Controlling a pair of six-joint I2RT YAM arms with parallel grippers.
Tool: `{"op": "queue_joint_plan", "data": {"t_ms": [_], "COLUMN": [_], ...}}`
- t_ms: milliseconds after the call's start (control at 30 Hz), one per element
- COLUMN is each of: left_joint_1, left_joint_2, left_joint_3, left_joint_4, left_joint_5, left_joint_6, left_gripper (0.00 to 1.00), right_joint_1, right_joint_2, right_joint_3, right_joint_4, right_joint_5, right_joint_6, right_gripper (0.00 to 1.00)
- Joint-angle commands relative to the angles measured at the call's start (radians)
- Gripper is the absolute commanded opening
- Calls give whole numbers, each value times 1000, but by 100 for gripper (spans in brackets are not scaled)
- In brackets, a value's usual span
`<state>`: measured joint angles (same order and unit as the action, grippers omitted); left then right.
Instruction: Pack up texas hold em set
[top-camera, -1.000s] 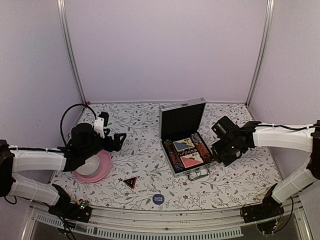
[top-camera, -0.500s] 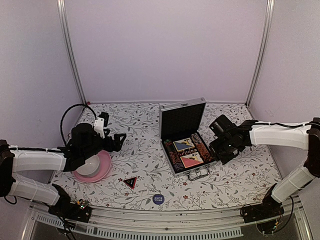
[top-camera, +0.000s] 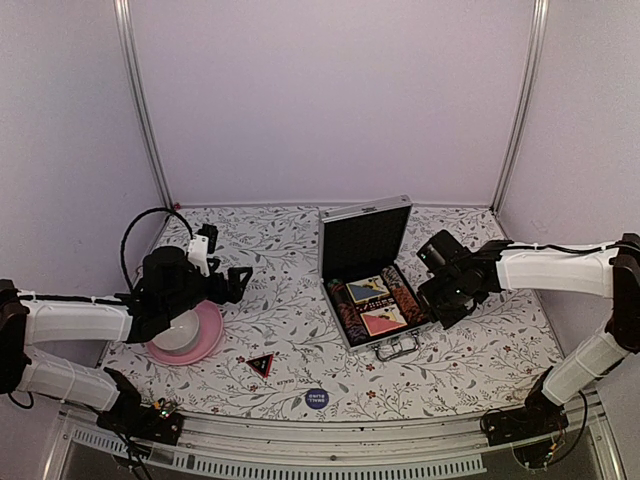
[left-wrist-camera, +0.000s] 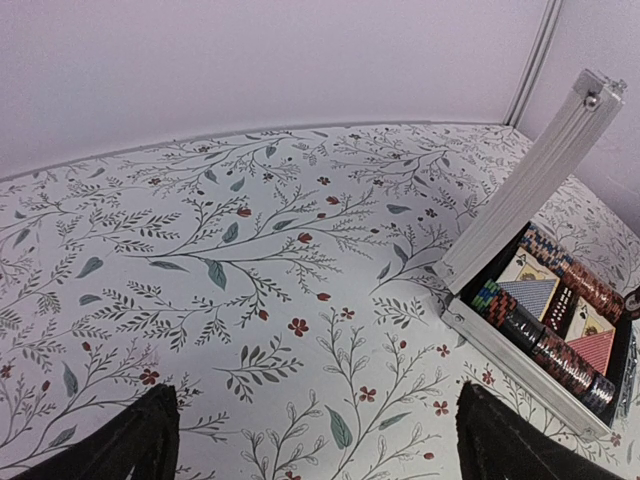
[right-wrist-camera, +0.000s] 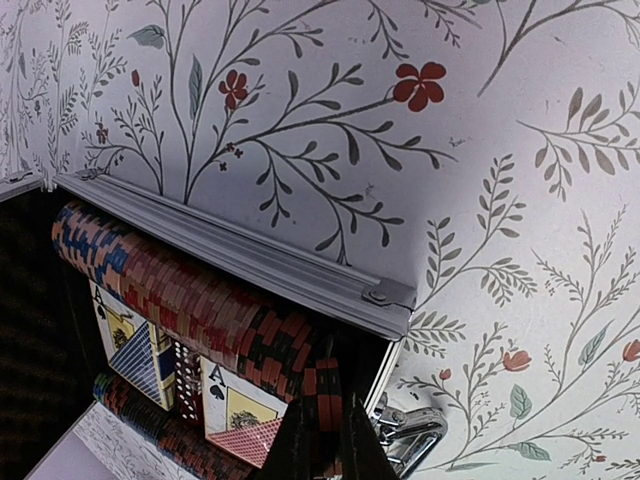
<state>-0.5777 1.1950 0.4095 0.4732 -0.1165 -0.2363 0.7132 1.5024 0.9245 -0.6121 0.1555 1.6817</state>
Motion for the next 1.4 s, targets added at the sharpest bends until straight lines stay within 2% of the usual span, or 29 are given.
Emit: {"op": "queue_joint_plan", "data": {"t_ms": [0, 100, 367, 400, 433, 867, 1133, 1367], "left_joint_1": [-2, -2, -2, -2, -2, -3, -2, -4], "left_joint_2": [-15, -15, -18, -18, -18, -26, -89, -38], "left_joint_3": [0, 0, -1, 0, 0, -4, -70, -44], "left_joint_4": [-7, -8, -8, -8, -8, -10, 54, 47], "left_joint_5": [1, 1, 1, 1, 1, -13, -54, -69], "left_joint_6": [11, 11, 11, 11, 10, 11, 14, 32], "left_gripper": [97, 97, 97, 97, 97, 97, 97, 96], "right_joint_1": [-3, -2, -6, -5, -5, -7, -21, -39], "right_joint_2": [31, 35, 32, 30, 30, 17, -113, -284], "right_joint_3": [17, 17, 17, 17, 18, 17, -67, -105], "right_joint_4": [19, 25, 35, 35, 36, 37, 39, 40], "right_joint_5": [3, -1, -5, -5, -6, -4, 48, 152], "right_joint_6": [-17, -17, -27, -28, -28, -30, -36, -196], "right_gripper": [3, 4, 18, 24, 26, 27, 27, 39]}}
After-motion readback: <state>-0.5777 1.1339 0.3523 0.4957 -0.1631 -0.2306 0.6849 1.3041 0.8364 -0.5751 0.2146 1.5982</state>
